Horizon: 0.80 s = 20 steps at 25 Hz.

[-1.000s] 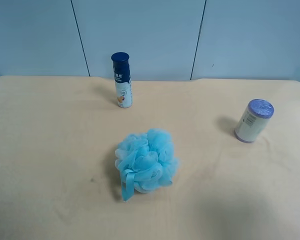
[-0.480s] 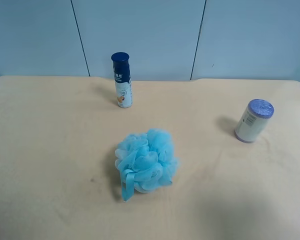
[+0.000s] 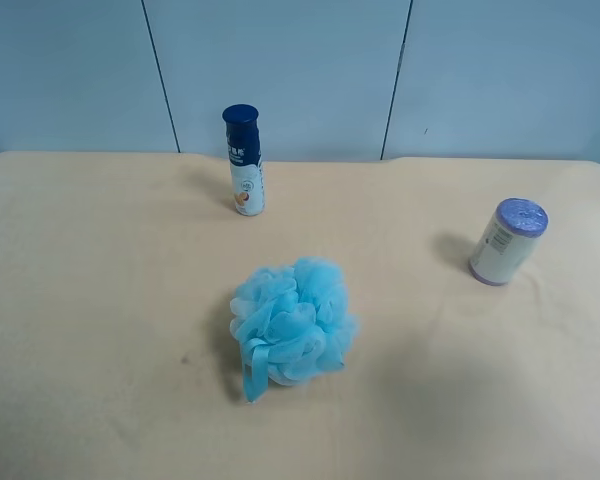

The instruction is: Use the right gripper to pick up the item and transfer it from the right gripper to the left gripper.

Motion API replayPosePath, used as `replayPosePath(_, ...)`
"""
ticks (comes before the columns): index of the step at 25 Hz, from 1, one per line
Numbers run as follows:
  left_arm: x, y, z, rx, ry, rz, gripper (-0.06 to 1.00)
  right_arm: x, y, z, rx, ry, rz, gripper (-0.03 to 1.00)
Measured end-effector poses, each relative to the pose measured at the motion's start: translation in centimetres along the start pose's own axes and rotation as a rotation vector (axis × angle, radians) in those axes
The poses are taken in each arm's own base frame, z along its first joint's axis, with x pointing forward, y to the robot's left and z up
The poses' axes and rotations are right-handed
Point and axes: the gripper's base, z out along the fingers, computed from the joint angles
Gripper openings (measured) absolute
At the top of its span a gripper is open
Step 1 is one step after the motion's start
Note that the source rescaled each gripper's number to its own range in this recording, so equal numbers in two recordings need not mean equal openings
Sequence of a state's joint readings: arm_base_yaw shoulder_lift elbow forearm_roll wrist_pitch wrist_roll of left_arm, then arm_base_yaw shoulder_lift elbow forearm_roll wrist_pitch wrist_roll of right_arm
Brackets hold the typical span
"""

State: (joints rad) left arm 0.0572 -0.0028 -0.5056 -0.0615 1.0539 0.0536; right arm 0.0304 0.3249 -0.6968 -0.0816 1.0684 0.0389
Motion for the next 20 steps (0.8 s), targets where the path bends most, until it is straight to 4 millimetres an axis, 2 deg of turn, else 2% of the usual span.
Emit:
replayPosePath(3, 0.0, 0.0, 0.0, 0.000, 0.000, 0.000, 0.74, -2.9, 0.1, 2.0, 0.002, 0.100, -0.003, 1.00)
replayPosePath(6, 0.0, 0.0, 0.0, 0.000, 0.000, 0.000, 0.74, -5.4, 0.3, 4.8, 0.004, 0.201, 0.006, 1.00)
replayPosePath(10, 0.0, 0.0, 0.0, 0.000, 0.000, 0.000, 0.74, -7.9, 0.7, 9.9, 0.001, 0.299, -0.004, 1.00)
replayPosePath(13, 0.0, 0.0, 0.0, 0.000, 0.000, 0.000, 0.74, -8.3, 1.0, 13.9, -0.002, 0.393, -0.012, 1.00)
replayPosePath(16, 0.0, 0.0, 0.0, 0.000, 0.000, 0.000, 0.74, -7.9, 1.3, 17.0, -0.002, 0.486, -0.018, 1.00)
replayPosePath(20, 0.0, 0.0, 0.0, 0.000, 0.000, 0.000, 0.74, -7.5, 1.5, 19.5, -0.010, 0.562, -0.013, 1.00)
